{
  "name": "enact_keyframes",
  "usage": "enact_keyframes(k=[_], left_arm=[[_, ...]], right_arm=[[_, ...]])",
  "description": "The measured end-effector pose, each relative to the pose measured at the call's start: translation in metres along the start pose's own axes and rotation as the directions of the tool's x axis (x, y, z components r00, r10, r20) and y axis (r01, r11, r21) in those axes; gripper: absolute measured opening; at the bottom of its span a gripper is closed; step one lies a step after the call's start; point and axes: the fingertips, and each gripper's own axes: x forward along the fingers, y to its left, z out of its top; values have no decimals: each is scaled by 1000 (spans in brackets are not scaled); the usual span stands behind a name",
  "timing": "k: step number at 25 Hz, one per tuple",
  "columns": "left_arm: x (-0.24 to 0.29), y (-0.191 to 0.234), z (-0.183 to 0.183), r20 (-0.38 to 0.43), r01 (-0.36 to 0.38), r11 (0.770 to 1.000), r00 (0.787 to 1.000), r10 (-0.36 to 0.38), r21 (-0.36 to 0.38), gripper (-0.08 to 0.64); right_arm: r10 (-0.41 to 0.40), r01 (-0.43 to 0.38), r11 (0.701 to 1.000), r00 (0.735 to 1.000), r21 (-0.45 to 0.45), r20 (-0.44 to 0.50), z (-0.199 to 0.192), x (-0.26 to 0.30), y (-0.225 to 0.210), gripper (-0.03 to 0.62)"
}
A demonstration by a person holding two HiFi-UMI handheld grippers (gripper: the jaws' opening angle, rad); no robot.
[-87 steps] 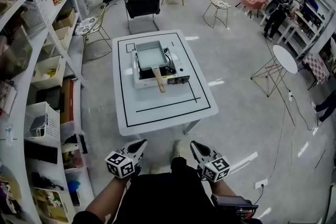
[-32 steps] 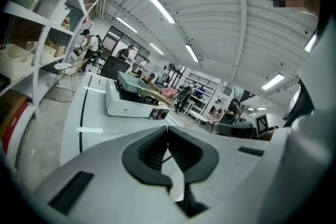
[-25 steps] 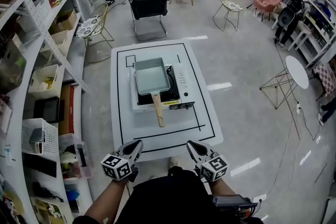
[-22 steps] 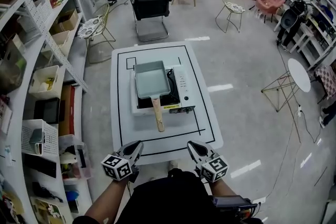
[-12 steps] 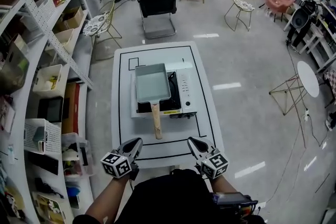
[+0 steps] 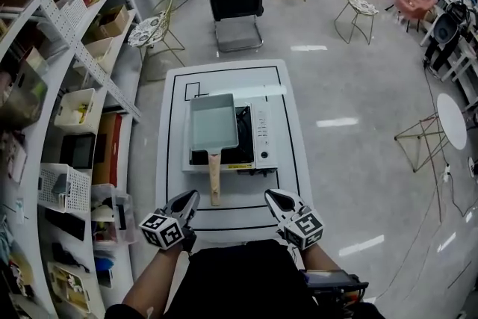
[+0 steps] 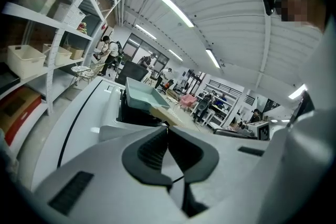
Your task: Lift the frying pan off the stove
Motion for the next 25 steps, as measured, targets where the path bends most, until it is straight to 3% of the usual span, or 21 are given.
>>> enact_keyframes(k=[16, 25], left_arm=[[0, -5, 14, 26, -47, 999, 999, 46, 5, 10], [12, 3, 25, 1, 3, 1000, 1000, -3, 7, 11]], right_arm=[[39, -40, 998, 999, 56, 9, -1, 9, -18, 25], [-39, 37, 995, 999, 91, 19, 1, 7, -26, 25]])
